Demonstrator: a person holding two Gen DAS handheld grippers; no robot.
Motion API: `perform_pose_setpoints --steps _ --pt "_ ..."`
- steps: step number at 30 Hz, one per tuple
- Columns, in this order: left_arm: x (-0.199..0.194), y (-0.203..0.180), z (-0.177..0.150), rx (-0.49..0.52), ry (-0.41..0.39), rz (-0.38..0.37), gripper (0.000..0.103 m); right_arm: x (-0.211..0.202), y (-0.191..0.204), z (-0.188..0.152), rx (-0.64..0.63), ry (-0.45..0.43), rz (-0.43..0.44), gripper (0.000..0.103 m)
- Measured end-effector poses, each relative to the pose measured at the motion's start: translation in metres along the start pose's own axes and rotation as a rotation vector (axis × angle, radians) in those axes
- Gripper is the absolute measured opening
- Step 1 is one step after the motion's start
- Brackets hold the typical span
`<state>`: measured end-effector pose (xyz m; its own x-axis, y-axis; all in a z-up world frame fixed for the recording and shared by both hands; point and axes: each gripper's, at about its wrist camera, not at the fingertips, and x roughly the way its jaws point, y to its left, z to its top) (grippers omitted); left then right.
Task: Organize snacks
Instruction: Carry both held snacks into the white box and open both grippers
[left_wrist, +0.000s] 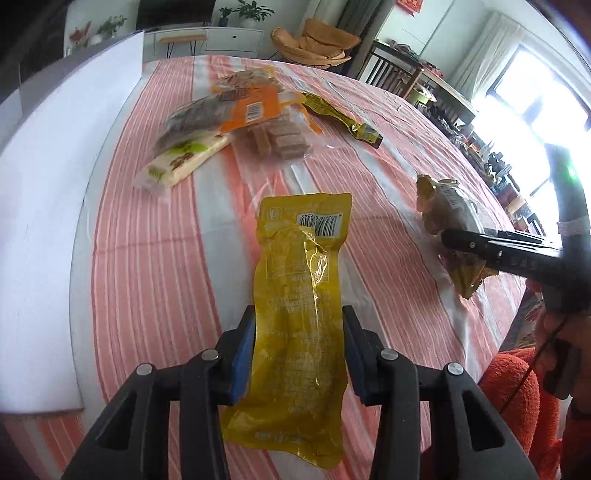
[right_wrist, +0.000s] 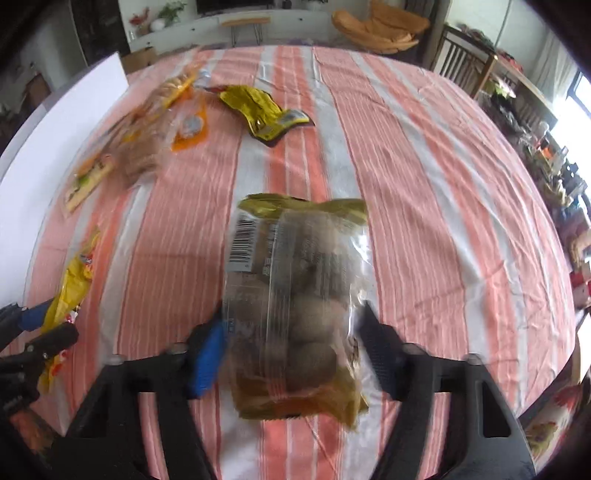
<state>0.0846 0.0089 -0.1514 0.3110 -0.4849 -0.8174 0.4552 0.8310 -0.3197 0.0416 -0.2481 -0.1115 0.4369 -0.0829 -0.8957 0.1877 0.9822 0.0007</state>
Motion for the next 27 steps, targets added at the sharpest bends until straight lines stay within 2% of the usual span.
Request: perform_pose_setpoints --steps 2,4,5,6,7,9,12,14,16,18,21,23,25,26,27 --pt "-0.002 0.001 -0.004 -0.012 0.0 -0.018 0.043 -0.008 -0.005 -0.004 0.042 -0.012 0.054 0.06" --pt "-0.006 -0.001 -0.005 -0.025 -0.007 -0.047 0.043 -0.01 -0.015 -0.008 0.131 -0.011 0.167 0.06" --pt "-0.007 -0.003 -0.004 -0.027 -0.011 -0.059 0.043 -0.008 -0.023 -0.012 0.196 -0.002 0.266 0.06" --pt "-0.009 -0.004 -0.003 -0.03 -0.014 -0.069 0.043 -0.004 -0.025 -0.015 0.228 0.016 0.304 0.061" --pt "-0.012 -0.005 -0.002 -0.034 -0.02 -0.084 0.043 0.0 -0.025 -0.017 0.236 0.042 0.294 0.061" --pt "-0.022 -0.006 0.001 -0.046 -0.04 -0.115 0.043 -0.002 -0.024 -0.019 0.245 0.042 0.297 0.061" --pt "-0.042 -0.004 0.01 -0.072 -0.079 -0.167 0.043 -0.013 -0.015 -0.019 0.261 0.037 0.378 0.061" --pt "-0.062 0.002 0.019 -0.095 -0.111 -0.206 0.043 -0.022 -0.001 -0.014 0.22 0.024 0.366 0.061" --pt "-0.086 0.012 0.03 -0.102 -0.153 -0.21 0.043 -0.032 0.013 -0.004 0.205 0.005 0.402 0.06" --pt "-0.118 0.03 0.043 -0.106 -0.206 -0.177 0.043 -0.049 0.03 0.01 0.192 -0.02 0.46 0.06" --pt "-0.166 0.068 0.059 -0.125 -0.278 -0.081 0.043 -0.089 0.08 0.044 0.115 -0.083 0.579 0.06" --pt "-0.199 0.1 0.066 -0.144 -0.321 0.035 0.044 -0.115 0.119 0.066 0.045 -0.12 0.653 0.06" --pt "-0.215 0.125 0.069 -0.164 -0.332 0.119 0.046 -0.138 0.168 0.088 -0.048 -0.144 0.712 0.061" --pt "-0.22 0.136 0.069 -0.176 -0.335 0.18 0.054 -0.143 0.192 0.098 -0.084 -0.149 0.736 0.065" --pt "-0.223 0.147 0.07 -0.188 -0.337 0.243 0.065 -0.144 0.215 0.109 -0.105 -0.154 0.762 0.077"
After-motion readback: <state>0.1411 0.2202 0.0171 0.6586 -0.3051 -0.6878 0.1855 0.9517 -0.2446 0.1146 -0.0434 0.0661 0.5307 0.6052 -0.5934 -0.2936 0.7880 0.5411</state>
